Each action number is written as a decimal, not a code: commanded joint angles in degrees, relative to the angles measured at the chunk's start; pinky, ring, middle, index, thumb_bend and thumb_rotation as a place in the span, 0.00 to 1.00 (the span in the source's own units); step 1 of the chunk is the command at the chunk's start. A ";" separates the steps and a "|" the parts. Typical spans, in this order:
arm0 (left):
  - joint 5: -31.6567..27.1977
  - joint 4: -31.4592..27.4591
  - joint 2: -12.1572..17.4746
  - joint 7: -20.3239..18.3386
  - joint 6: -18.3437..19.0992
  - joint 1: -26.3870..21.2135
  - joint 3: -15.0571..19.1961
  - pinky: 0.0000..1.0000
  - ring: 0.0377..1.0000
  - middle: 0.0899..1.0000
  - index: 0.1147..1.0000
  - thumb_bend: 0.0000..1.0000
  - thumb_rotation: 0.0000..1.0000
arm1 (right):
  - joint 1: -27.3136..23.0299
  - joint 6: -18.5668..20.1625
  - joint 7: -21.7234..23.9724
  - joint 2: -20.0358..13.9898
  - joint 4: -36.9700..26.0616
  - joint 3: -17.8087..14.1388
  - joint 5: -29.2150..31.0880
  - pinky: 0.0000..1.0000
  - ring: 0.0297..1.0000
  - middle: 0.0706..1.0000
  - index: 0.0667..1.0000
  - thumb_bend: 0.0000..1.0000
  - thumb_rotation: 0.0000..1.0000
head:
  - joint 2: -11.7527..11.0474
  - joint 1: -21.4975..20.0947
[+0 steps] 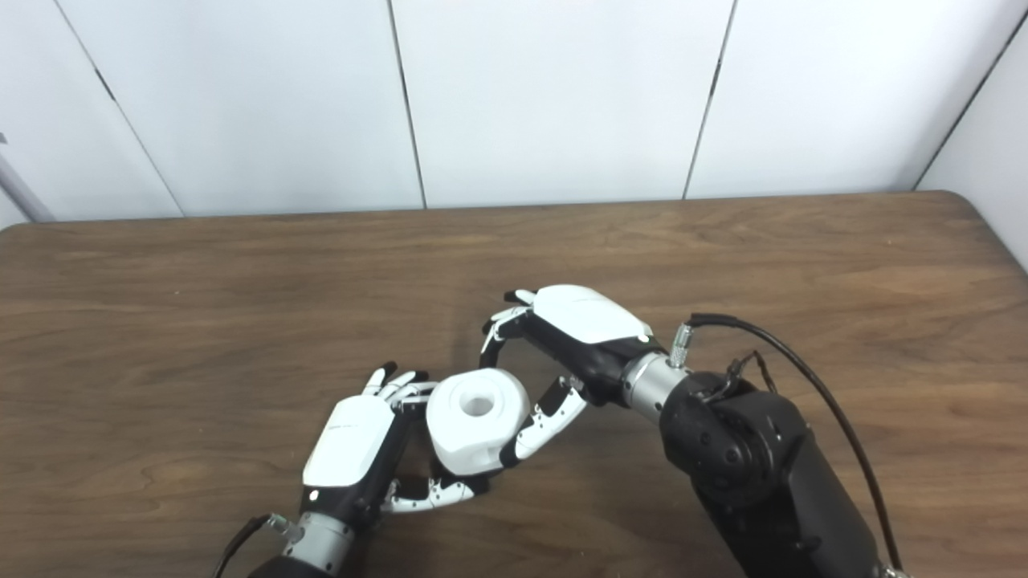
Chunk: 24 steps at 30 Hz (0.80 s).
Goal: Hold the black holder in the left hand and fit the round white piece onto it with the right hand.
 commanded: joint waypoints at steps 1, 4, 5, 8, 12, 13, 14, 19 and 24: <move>1.11 0.94 -0.05 -0.07 -0.06 -0.71 -0.41 1.00 0.88 0.76 0.42 0.52 0.05 | -1.50 -1.43 -1.04 -0.14 -0.80 -0.31 -0.64 1.00 0.98 0.86 0.64 1.00 0.34 | -0.02 -0.05; 0.85 0.86 -0.11 -0.18 0.02 -0.68 -0.34 1.00 0.88 0.76 0.42 0.52 0.05 | -1.77 -0.91 -0.22 -0.27 -1.04 -0.19 -1.24 1.00 0.99 0.87 0.66 1.00 0.37 | -0.02 -0.09; 0.84 0.78 -0.12 -0.30 0.12 -0.66 -0.33 1.00 0.88 0.76 0.42 0.52 0.05 | -1.84 -0.77 -0.04 -0.28 -1.12 -0.21 -1.32 1.00 0.99 0.88 0.67 1.00 0.37 | -0.02 -0.09; 1.00 0.73 -0.11 -0.33 0.23 -0.63 -0.34 1.00 0.88 0.76 0.42 0.52 0.05 | -1.96 -0.71 0.18 -0.38 -1.36 -0.48 -1.21 1.00 1.00 0.89 0.68 1.00 0.37 | -0.02 -0.09; 0.91 0.79 0.00 -0.42 0.28 -0.74 -0.22 1.00 0.88 0.76 0.42 0.52 0.05 | -2.27 -0.43 0.89 -0.69 -1.54 -0.74 -1.30 1.00 1.00 0.91 0.70 1.00 0.38 | 0.04 -0.31; 0.88 0.76 0.00 -0.49 0.33 -0.73 -0.19 1.00 0.88 0.76 0.42 0.52 0.05 | -2.38 -0.22 1.28 -0.84 -1.67 -0.78 -1.41 1.00 1.00 0.91 0.70 1.00 0.39 | 0.04 -0.31; 0.87 0.70 0.02 -0.61 0.40 -0.73 -0.17 1.00 0.88 0.76 0.42 0.52 0.05 | -2.49 0.03 1.68 -0.95 -1.81 -0.88 -1.43 1.00 1.00 0.92 0.71 1.00 0.39 | 0.04 -0.34; 0.61 0.80 0.15 -0.58 0.32 -0.76 0.05 1.00 0.88 0.76 0.42 0.52 0.05 | -2.80 1.08 3.96 -1.53 -2.66 -1.58 -1.68 1.00 1.00 0.94 0.72 1.00 0.37 | -0.05 -0.59; 0.28 0.95 0.29 -0.66 0.25 -0.80 0.35 1.00 0.88 0.76 0.42 0.52 0.05 | -3.11 1.11 5.97 -2.80 -3.81 -2.44 -1.88 1.00 1.00 0.95 0.74 1.00 0.38 | -0.09 -0.66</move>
